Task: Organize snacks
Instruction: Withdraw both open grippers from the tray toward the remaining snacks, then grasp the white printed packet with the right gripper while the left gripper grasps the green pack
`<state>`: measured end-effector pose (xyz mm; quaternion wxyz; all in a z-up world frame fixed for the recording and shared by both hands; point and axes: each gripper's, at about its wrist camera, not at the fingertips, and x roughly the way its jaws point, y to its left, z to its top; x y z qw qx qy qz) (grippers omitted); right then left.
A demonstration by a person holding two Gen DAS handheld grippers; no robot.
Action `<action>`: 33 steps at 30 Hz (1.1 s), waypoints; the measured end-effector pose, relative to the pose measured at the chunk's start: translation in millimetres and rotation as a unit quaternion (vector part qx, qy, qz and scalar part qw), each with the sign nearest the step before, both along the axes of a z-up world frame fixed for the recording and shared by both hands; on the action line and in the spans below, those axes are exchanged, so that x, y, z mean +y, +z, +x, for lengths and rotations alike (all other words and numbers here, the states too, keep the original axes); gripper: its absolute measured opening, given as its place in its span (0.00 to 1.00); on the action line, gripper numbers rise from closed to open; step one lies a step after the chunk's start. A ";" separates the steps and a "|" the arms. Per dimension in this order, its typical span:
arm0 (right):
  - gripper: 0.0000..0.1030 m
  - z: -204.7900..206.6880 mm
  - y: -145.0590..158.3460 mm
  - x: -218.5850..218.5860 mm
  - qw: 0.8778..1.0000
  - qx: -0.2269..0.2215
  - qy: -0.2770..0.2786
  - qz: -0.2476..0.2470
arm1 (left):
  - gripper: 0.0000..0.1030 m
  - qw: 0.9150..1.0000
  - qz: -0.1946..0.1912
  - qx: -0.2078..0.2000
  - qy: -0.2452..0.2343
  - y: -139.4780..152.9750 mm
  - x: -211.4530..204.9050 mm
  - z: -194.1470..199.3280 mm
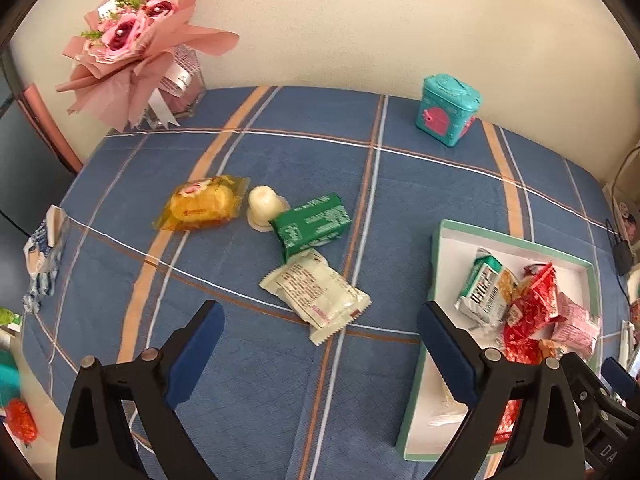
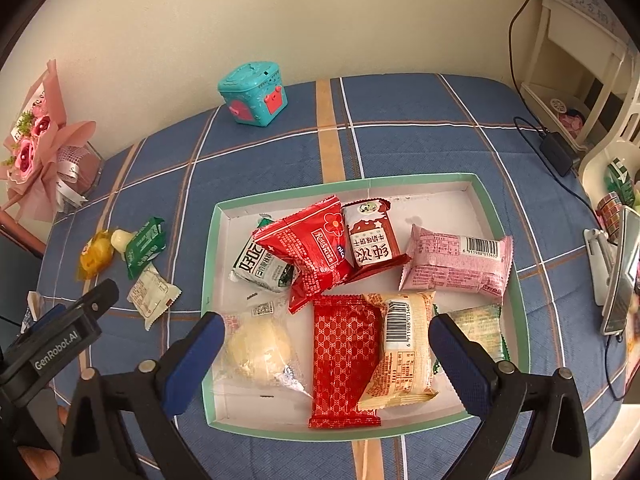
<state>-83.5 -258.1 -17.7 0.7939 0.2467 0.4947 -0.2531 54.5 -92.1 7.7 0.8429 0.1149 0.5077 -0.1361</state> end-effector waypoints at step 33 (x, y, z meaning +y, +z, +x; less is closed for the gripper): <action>1.00 115.8 -37.2 106.2 0.990 -0.001 0.141 0.004 | 0.95 0.989 -0.025 0.036 0.140 -33.8 135.1 85.1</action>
